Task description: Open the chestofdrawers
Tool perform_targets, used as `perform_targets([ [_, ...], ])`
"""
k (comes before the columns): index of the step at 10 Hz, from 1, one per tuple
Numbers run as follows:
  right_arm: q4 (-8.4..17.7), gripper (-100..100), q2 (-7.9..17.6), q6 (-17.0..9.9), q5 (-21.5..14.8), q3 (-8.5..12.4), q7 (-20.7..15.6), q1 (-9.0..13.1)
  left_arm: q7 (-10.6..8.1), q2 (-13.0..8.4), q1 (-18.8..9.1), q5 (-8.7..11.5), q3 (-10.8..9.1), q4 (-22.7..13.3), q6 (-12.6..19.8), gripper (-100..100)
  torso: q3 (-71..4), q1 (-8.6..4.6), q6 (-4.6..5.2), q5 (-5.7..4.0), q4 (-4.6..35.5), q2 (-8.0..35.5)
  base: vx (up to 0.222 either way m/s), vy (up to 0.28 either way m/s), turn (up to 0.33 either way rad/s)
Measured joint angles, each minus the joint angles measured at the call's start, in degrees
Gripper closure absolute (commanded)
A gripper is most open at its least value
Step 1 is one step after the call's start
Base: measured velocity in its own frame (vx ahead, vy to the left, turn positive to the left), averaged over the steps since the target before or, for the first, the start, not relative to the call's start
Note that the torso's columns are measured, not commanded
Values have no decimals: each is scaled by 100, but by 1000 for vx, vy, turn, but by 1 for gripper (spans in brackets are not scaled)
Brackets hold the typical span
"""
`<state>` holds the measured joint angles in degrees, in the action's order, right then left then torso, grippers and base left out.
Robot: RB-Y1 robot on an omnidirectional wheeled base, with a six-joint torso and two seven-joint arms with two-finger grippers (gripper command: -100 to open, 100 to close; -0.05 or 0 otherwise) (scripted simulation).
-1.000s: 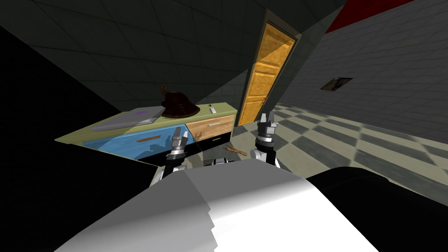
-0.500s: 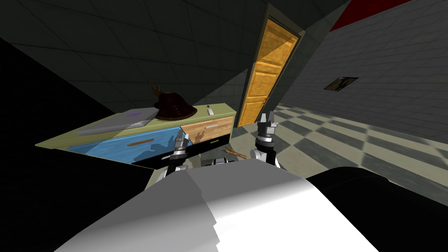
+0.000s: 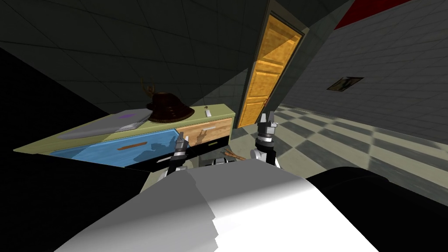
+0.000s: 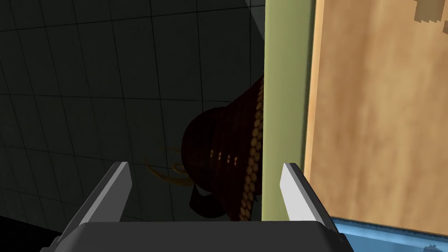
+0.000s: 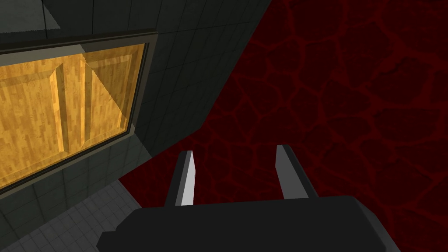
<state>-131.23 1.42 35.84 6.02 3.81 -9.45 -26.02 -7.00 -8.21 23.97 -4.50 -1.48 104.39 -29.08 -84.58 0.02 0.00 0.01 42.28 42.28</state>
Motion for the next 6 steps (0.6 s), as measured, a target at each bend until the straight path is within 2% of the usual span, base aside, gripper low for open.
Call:
perform_targets([
  [6, 0, 0, 0, 0, 0, 0, 0, 0, 66, -60, -191, 71, -137, -697, -86, -100, -3, -3, 0, -2, -1, -5, 91, -85, 22],
])
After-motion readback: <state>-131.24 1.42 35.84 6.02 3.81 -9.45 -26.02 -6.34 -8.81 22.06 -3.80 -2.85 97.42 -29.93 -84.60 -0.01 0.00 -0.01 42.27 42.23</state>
